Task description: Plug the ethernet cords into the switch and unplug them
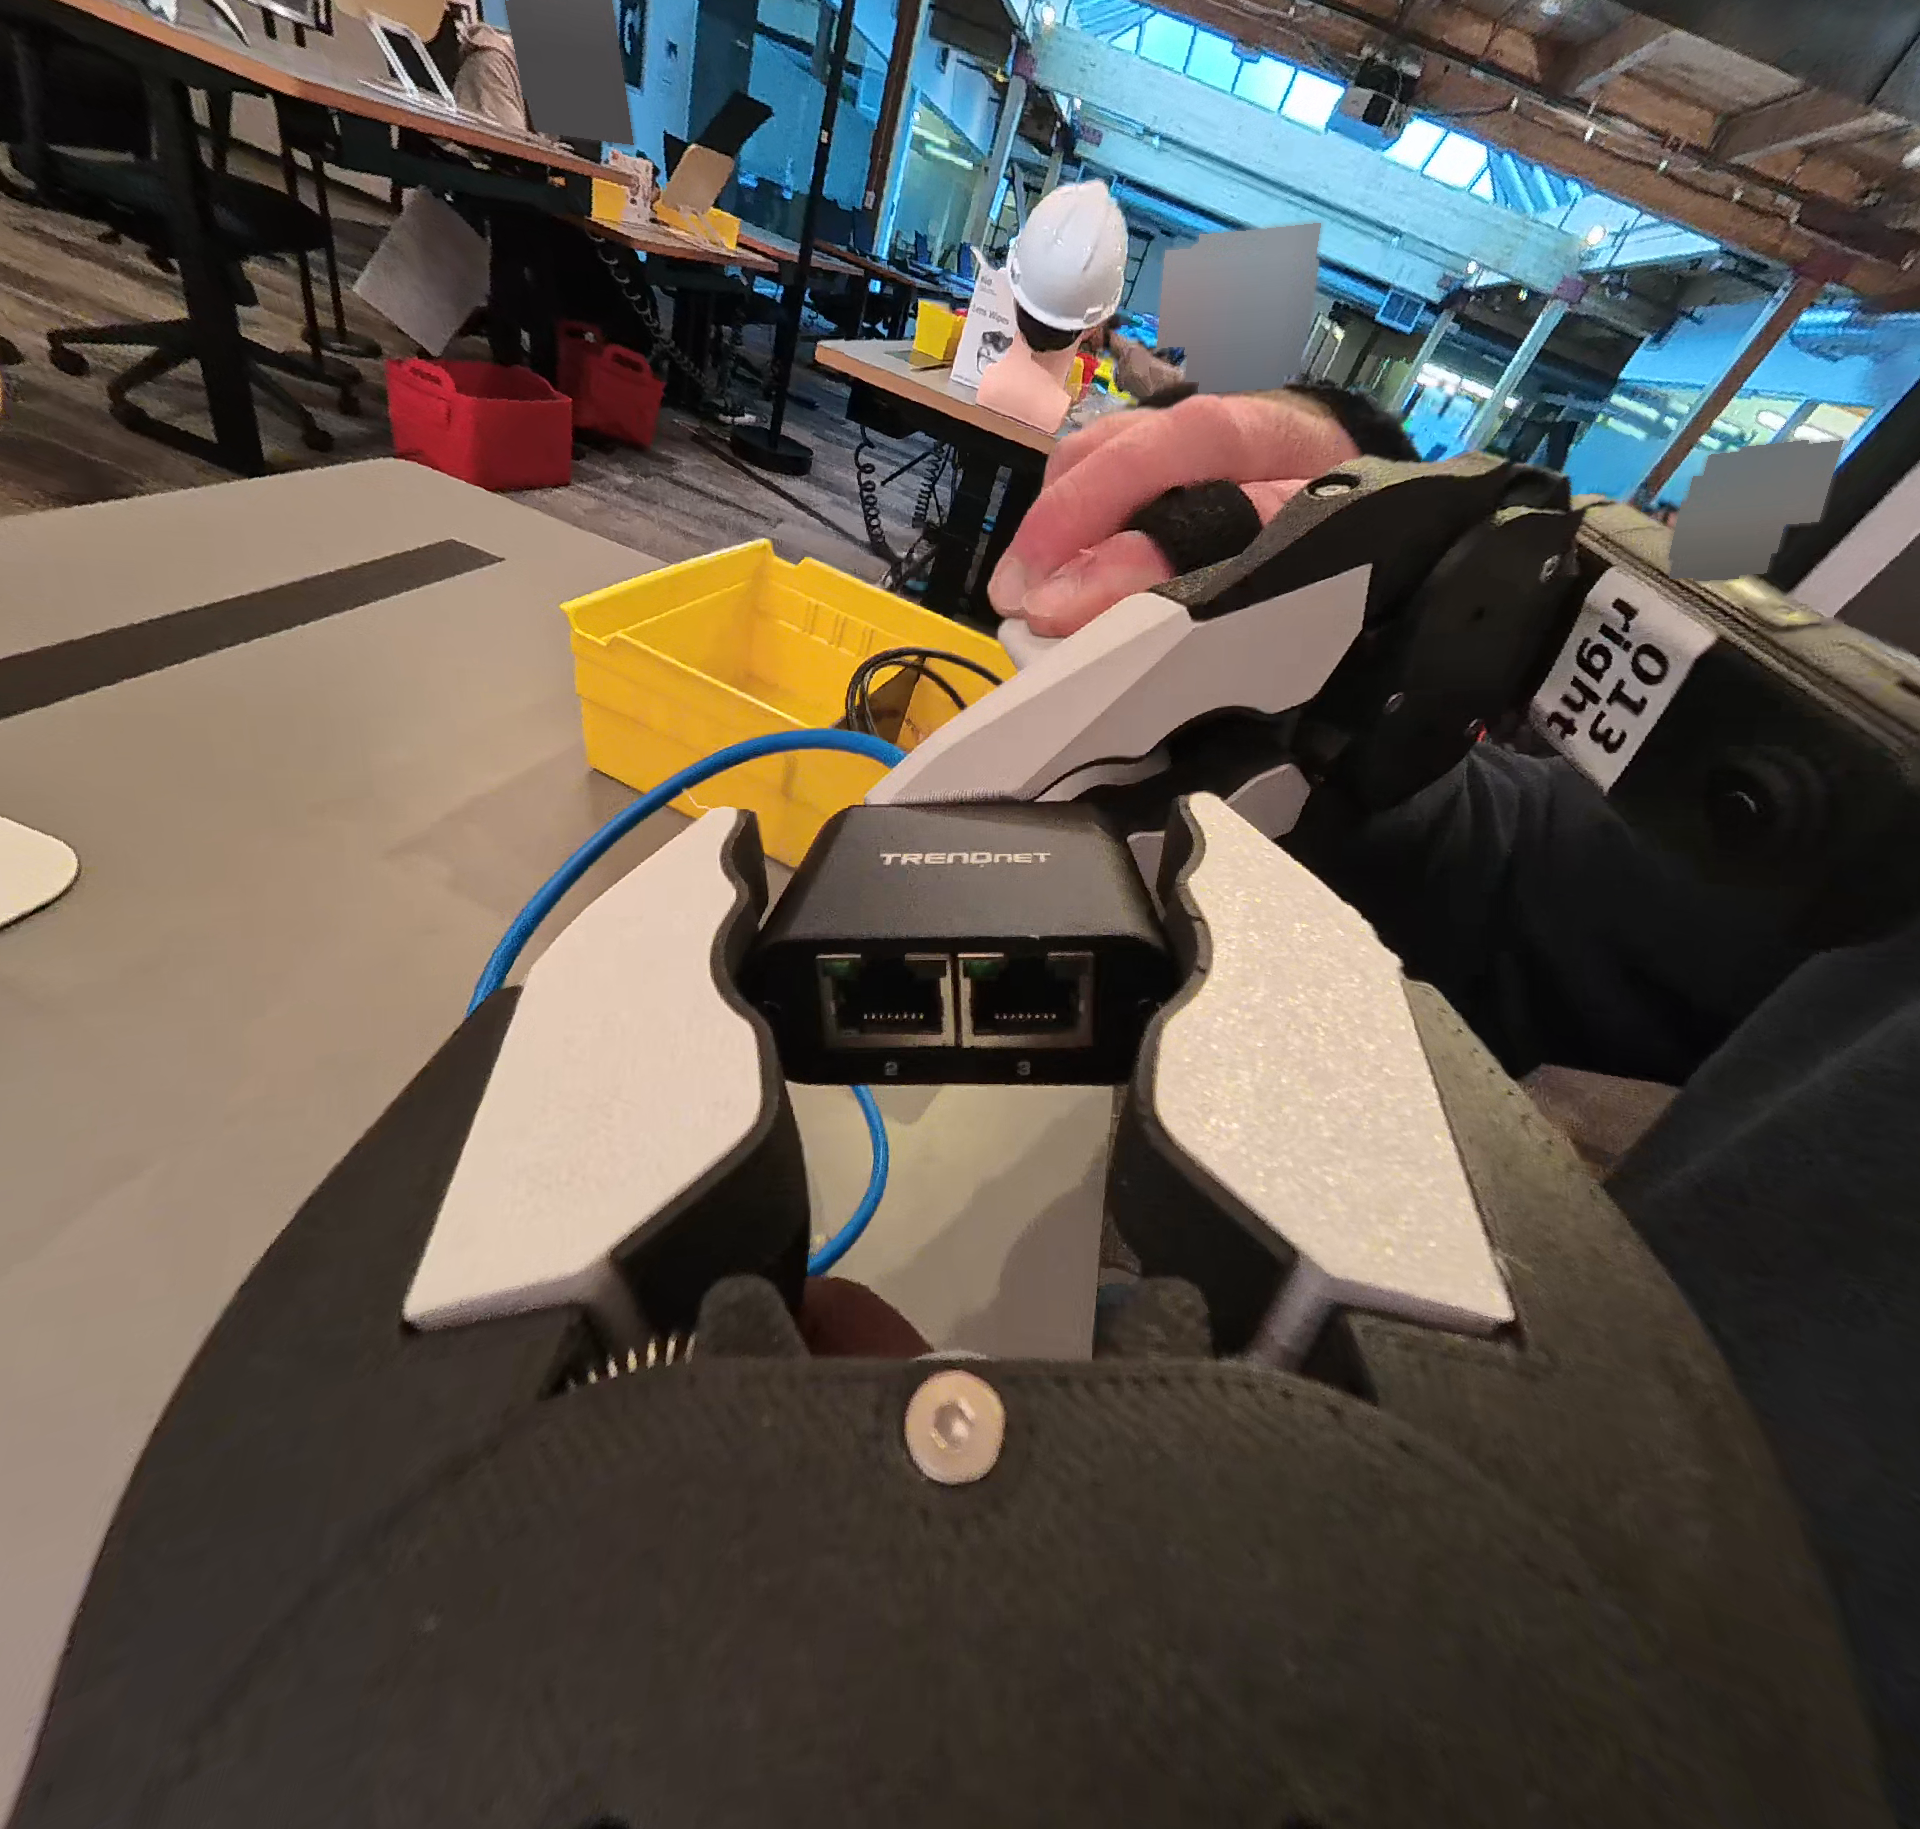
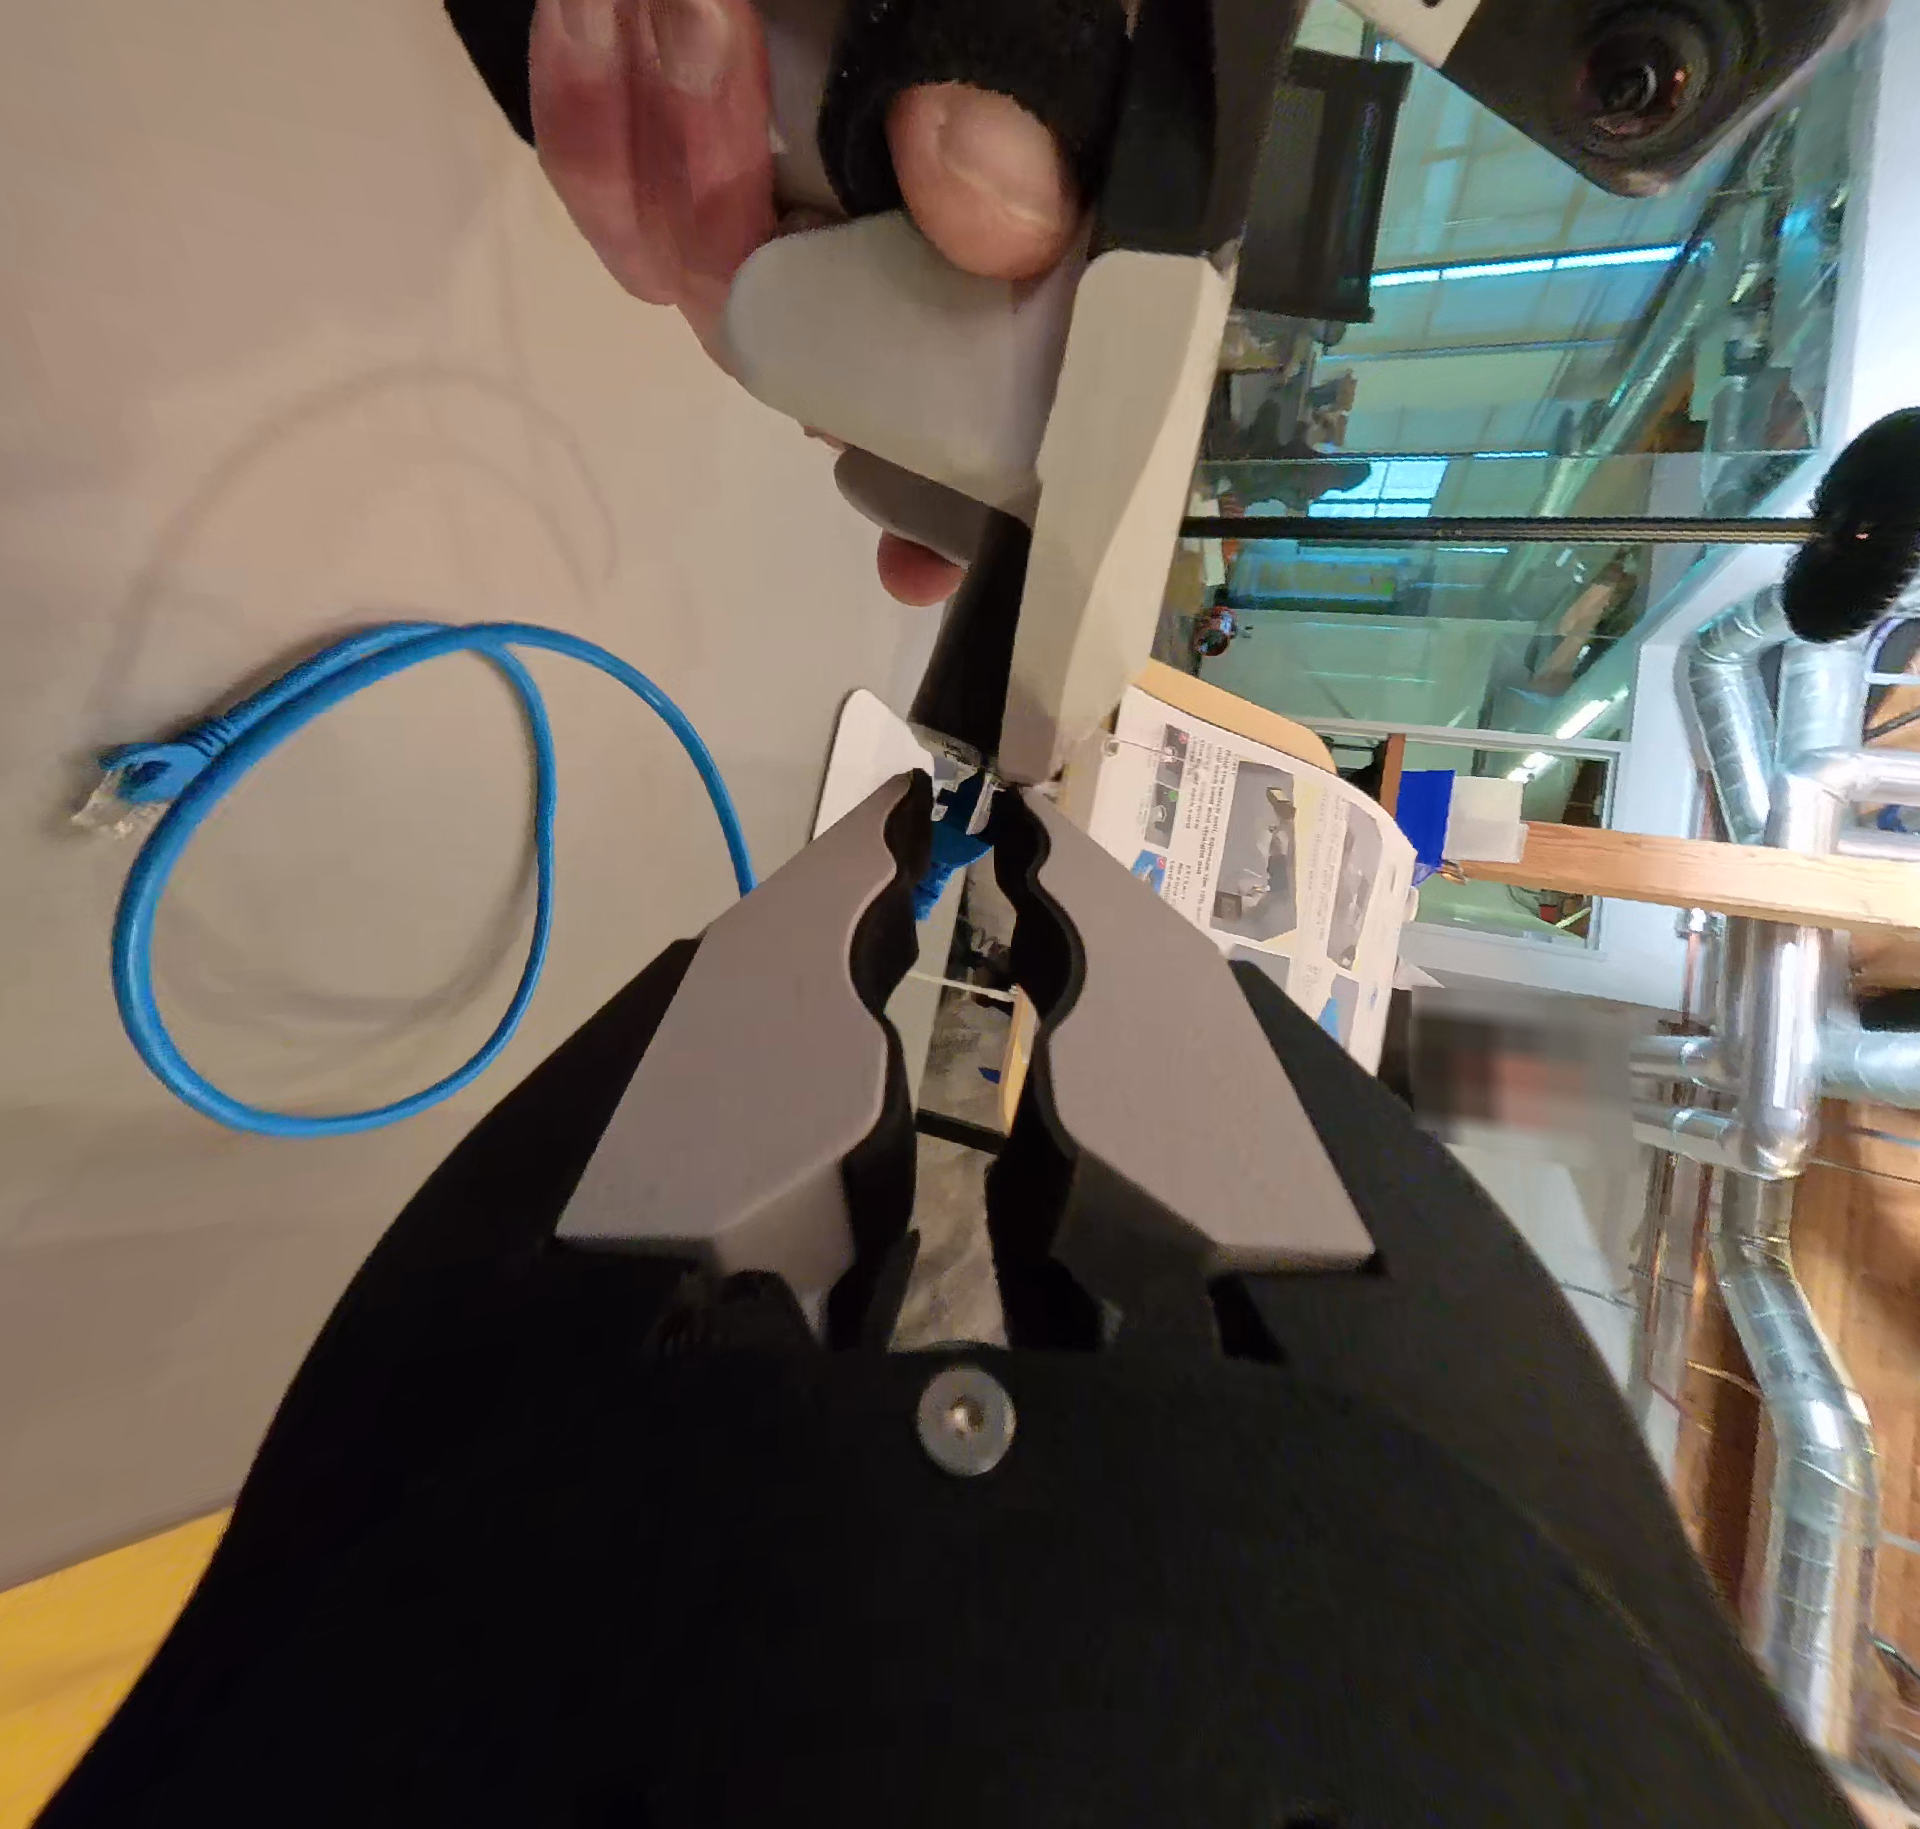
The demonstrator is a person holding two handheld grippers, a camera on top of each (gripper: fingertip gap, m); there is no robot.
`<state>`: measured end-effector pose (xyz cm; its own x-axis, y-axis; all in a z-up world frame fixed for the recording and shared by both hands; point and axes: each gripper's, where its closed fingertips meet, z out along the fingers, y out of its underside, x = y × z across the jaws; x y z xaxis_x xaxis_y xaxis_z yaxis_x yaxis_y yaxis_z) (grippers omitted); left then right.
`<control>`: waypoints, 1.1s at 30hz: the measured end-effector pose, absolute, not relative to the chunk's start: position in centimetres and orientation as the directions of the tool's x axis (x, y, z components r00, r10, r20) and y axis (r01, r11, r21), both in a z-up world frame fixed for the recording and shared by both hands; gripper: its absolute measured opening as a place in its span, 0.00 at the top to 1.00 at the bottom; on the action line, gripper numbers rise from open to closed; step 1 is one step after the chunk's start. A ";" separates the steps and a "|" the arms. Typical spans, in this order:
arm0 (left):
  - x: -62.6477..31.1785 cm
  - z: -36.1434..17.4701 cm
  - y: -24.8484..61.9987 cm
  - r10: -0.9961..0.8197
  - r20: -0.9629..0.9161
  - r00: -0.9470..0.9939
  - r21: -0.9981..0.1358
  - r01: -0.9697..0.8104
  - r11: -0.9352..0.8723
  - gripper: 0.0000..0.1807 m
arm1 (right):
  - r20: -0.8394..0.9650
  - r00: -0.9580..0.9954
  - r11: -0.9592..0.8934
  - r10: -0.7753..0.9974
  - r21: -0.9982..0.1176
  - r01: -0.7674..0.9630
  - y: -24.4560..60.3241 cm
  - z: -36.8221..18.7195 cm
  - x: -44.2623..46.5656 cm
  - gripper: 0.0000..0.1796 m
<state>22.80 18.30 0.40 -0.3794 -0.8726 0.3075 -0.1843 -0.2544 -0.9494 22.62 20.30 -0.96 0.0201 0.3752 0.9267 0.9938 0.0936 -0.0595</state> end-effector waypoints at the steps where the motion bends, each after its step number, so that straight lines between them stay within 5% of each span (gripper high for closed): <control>1: 22.8 0.4 18.4 -0.872 0.314 -0.375 -0.948 -0.178 -0.265 0.60 | 0.924 0.029 0.096 0.382 -0.071 0.993 20.4 -1.0 22.7 0.95; 10: 22.9 1.6 17.9 -0.840 0.343 -0.421 -0.939 -0.130 -0.318 0.60 | 0.897 0.234 0.112 0.376 -0.294 0.949 19.9 0.5 22.8 0.95; 33: 23.0 1.9 17.7 -0.857 0.316 -0.407 -0.949 -0.138 -0.284 0.60 | 0.915 0.188 0.094 0.356 -0.235 0.967 19.5 0.9 22.6 0.96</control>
<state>23.02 17.75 1.89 -0.4071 -0.8570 0.3159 -0.1382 -0.2841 -0.9488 22.62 19.50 0.87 0.1879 0.3561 0.9154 0.9675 0.0935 -0.2350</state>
